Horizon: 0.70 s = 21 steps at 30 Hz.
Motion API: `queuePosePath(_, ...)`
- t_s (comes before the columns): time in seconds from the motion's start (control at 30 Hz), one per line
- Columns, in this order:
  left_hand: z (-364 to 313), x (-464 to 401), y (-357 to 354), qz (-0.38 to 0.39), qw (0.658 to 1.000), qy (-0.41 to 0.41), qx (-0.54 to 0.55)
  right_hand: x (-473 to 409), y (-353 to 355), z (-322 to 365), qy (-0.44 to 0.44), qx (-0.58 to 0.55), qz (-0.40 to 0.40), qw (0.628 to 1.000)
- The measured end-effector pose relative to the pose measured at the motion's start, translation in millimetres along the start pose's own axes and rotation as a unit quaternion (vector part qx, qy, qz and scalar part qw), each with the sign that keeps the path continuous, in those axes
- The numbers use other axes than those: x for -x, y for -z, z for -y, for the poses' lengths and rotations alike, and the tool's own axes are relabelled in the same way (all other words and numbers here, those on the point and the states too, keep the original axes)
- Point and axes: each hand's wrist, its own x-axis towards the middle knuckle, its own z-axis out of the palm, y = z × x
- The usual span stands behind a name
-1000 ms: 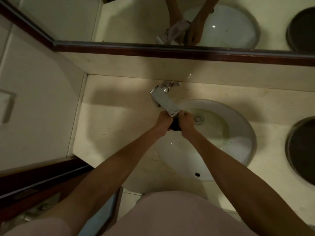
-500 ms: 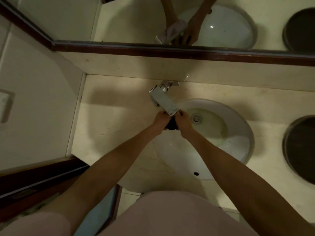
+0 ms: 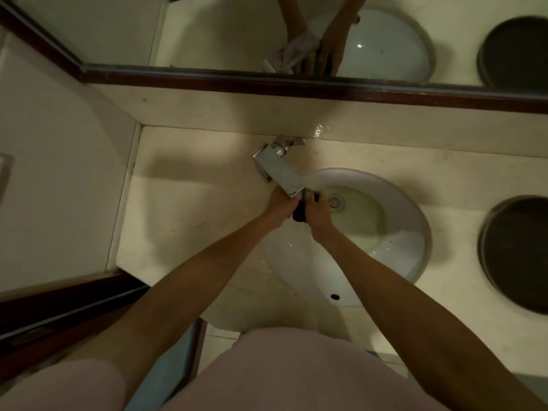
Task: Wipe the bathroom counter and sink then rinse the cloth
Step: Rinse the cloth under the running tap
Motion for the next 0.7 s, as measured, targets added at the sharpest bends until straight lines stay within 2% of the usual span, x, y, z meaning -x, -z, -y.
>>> queuePosePath(0.07, -1.1, -7.6, 2.8, -0.047, 0.998, -0.046, 0.01, 8.1, -8.2, 5.5, 0.05, 0.009, -0.013, 0.999)
queuePosePath(0.17, -7.1, -9.8, 9.9, -0.098, 0.994, -0.03, 0.034, 12.6, -11.4, 10.9, 0.103, 0.023, -0.016, 0.994)
queuePosePath(0.27, -7.2, -4.0, 6.3, -0.047, 0.999, -0.012, -0.007, 3.4, -11.2, 13.5, 0.092, 0.026, -0.024, 0.995)
queuePosePath(0.43, 2.3, 17.5, -9.0, 0.011, 0.996, 0.079, 0.046, -20.4, -2.3, 10.5, 0.022, 0.042, -0.041, 0.998)
queuePosePath(0.57, 12.1, 6.1, 4.6, -0.023, 0.997, 0.074, 0.014, -1.2, -16.0, -4.6, 0.047, 0.063, -0.027, 0.997)
queuePosePath(0.7, 17.6, -1.0, 9.4, -0.049, 0.995, 0.076, 0.052, 12.9, -20.6, -0.9, 0.089, 0.066, -0.022, 0.994)
